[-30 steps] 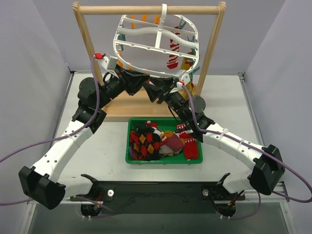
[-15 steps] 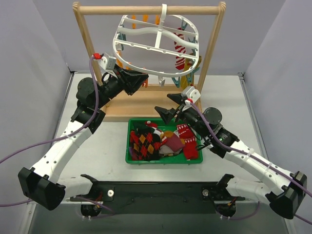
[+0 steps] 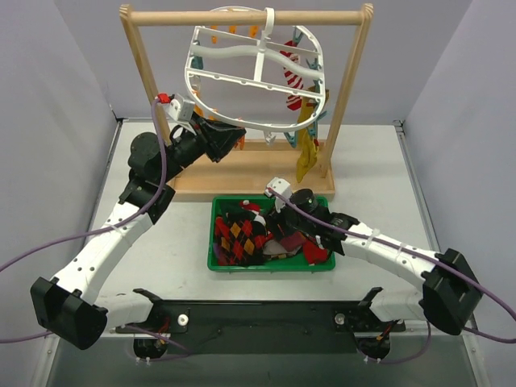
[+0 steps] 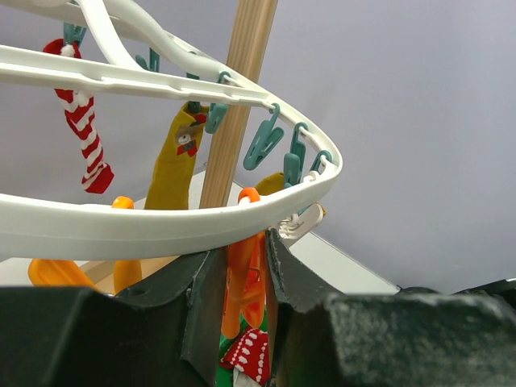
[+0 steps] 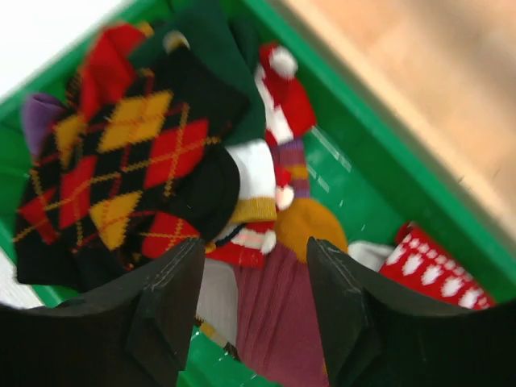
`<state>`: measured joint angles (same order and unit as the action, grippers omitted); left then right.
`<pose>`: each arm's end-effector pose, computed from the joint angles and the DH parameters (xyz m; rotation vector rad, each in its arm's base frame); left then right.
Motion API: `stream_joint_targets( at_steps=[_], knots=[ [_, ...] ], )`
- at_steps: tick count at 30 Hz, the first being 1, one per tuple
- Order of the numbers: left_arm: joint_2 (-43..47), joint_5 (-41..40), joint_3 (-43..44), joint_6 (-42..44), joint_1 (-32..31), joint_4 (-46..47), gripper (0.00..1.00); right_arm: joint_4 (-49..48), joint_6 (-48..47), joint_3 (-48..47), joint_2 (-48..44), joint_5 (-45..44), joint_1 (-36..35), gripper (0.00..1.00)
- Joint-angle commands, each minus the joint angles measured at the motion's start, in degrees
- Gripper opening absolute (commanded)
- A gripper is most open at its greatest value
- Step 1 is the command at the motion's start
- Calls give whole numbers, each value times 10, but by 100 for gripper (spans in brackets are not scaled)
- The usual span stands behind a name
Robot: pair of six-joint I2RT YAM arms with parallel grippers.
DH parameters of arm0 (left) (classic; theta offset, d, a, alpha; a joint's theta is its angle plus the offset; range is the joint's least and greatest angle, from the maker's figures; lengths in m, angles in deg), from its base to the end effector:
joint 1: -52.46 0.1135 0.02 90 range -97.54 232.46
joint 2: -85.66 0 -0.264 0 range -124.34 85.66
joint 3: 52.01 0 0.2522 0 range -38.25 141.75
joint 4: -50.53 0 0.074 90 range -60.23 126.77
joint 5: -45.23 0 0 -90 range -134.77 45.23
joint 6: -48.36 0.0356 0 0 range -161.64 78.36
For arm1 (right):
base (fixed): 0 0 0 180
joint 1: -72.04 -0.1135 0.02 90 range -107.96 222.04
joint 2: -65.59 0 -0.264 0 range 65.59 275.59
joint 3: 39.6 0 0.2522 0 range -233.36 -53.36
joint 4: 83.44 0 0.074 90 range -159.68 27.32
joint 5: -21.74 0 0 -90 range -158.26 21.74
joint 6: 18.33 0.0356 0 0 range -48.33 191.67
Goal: Clip the socks to the hanger
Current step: Pick up the sock from the bin.
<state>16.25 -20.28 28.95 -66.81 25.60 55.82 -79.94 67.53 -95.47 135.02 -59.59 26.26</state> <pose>0.2396 -0.1379 0.4420 0.4064 1.3173 -1.0401 0.1892 0.2021 0.2695 -0.9041 1.6885 0.6379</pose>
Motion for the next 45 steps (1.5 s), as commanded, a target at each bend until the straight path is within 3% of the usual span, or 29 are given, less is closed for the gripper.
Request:
stream_joint_targets(
  at_steps=[1, 11, 16, 23, 28, 39, 45],
  knots=[
    [13, 30, 8, 5, -2, -2, 0, 84, 89, -59, 47, -58, 16, 52],
    [13, 34, 6, -1, -2, 6, 0, 221, 132, -40, 27, -140, -25, 56],
    [12, 35, 0, -2, -3, 12, 0, 117, 103, -6, 2, -113, -20, 59],
    [16, 36, -4, 9, -4, 9, 0, 23, 94, -50, 79, -34, 15, 45],
    [21, 35, -13, 9, -3, 9, 0, -77, 87, -18, 69, 43, 10, 45],
    [29, 33, -24, 13, -3, 11, 0, -98, 107, -125, 232, 155, 27, 47],
    [34, 35, -24, 14, -3, 13, 0, -73, 125, -132, 258, 170, 28, 47]
  ],
)
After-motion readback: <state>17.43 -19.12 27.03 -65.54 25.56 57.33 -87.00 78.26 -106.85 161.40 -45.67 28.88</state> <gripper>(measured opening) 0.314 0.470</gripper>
